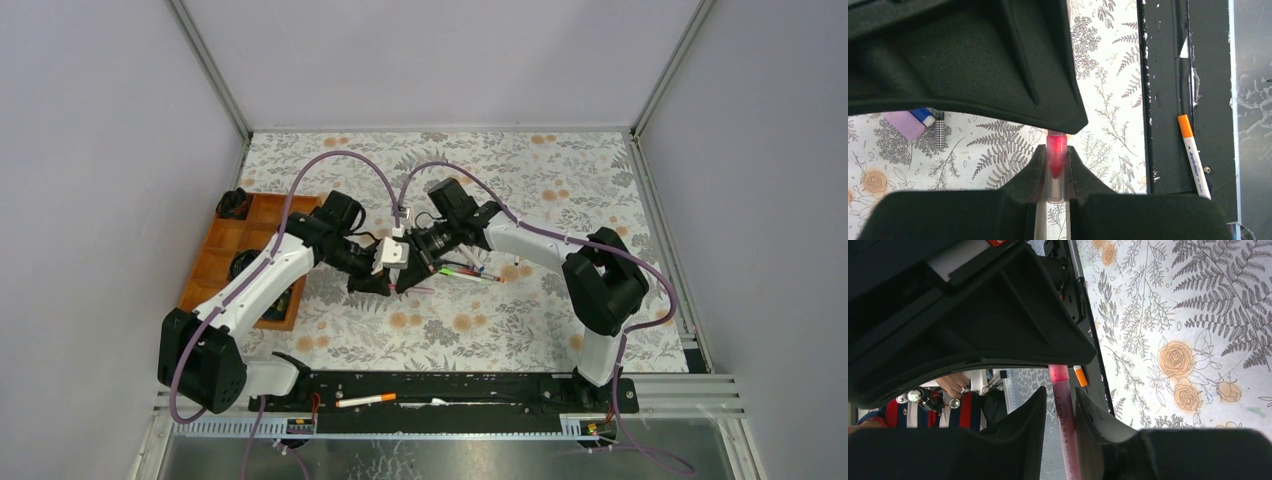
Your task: Open the pen caps
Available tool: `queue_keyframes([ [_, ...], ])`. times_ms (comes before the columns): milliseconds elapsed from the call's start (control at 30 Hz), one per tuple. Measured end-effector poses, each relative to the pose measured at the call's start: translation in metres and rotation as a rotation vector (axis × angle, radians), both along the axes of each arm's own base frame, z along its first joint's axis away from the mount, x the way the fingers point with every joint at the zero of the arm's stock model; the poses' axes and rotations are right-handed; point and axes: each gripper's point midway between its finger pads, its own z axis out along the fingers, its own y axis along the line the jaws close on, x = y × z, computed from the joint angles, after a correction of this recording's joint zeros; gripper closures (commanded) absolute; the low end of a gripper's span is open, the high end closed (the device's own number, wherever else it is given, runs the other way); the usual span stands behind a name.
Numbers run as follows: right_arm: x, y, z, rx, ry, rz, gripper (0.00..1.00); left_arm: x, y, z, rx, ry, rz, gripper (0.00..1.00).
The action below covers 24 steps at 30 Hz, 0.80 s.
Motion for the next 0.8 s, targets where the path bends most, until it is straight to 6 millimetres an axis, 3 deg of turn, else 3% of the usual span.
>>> queue_keyframes([
  [167,-0.004,-0.004,-0.005,-0.003,-0.006,0.023,0.98,-0.003,-0.001,0.001,-0.001,0.000,-0.021,1.00],
  [400,-0.002,-0.009,-0.003,0.033,-0.042,0.051,1.00,0.000,0.000,0.004,0.004,-0.034,-0.050,1.00],
  [567,0.014,-0.010,0.005,0.063,-0.159,0.020,1.00,0.020,0.005,0.014,-0.037,-0.072,-0.052,1.00],
  [600,0.017,-0.012,0.006,0.059,-0.185,0.012,1.00,0.027,0.012,0.014,-0.015,-0.075,-0.038,1.00],
  [733,-0.005,-0.047,-0.011,-0.049,-0.065,-0.001,1.00,0.078,0.069,0.012,0.094,-0.156,0.124,1.00],
  [800,-0.015,-0.059,-0.024,-0.101,-0.007,-0.001,1.00,0.086,0.086,0.008,0.133,-0.171,0.157,1.00],
])
